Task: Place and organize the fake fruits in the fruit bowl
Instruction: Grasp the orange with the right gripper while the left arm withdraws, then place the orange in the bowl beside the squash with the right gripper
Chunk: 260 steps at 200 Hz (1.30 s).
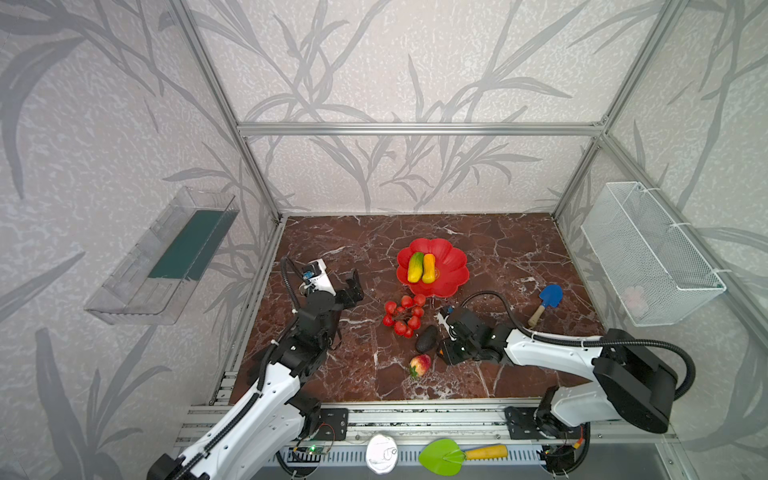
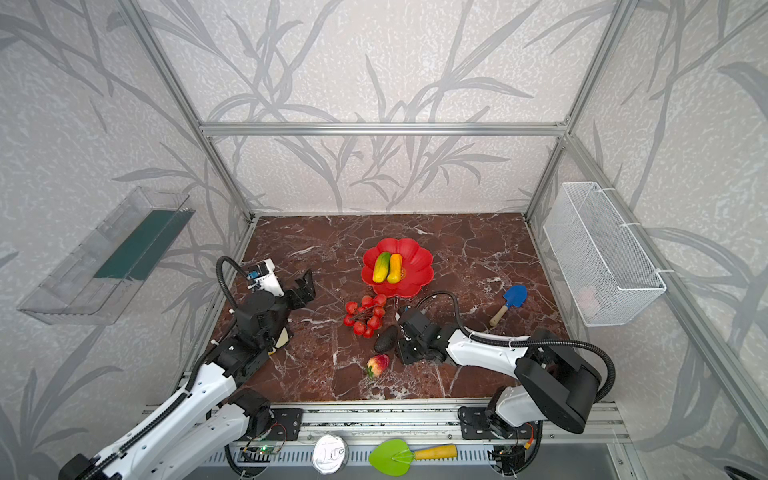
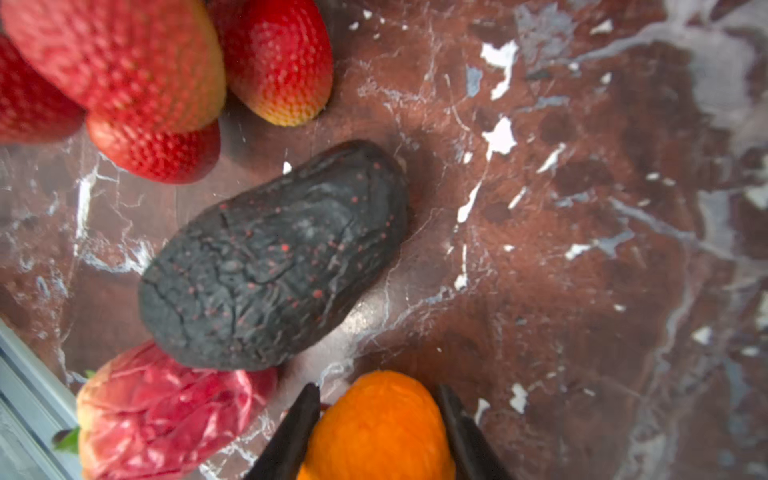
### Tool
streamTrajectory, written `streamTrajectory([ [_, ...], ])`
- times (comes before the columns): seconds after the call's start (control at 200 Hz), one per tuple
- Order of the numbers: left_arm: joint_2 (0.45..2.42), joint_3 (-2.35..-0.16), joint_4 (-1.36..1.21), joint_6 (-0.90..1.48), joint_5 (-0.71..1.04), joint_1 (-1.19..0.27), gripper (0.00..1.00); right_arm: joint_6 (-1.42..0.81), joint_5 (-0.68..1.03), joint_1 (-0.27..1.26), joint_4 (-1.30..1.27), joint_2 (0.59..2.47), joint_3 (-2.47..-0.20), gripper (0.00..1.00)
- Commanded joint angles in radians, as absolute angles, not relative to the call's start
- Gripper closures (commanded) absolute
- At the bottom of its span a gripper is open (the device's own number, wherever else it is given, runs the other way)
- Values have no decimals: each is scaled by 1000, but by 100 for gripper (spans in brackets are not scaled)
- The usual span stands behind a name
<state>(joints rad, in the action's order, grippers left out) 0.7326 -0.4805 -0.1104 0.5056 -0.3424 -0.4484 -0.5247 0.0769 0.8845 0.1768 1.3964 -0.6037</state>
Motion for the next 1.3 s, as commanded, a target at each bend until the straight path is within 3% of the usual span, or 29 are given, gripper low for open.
streamTrajectory([
  [0.0,684,-451,-72,531,-386,-441,8,-499,-28,883,270,1301,-648,66],
  [0.15,634,-433,-30,537,-376,-439,8,-403,-138,826,295,1195,-706,67],
  [0.26,597,-417,-7,550,-329,-439,9,-330,-149,737,229,1232,-780,67],
  [0.47,534,-393,55,581,-233,-438,13,-286,-51,570,46,1545,-999,67],
  [0.73,489,-412,160,568,-9,-440,19,-236,5,480,42,1922,-1277,66],
  [0.895,520,-390,152,592,132,-446,21,-239,46,453,75,2064,-1390,64],
  [0.98,529,-389,164,583,159,-458,22,-242,49,451,78,2098,-1410,58],
  [1.13,534,-402,193,539,170,-477,22,-253,45,449,81,2104,-1420,39],
  [1.295,584,-422,182,507,217,-509,23,-271,62,434,69,2034,-1407,31],
])
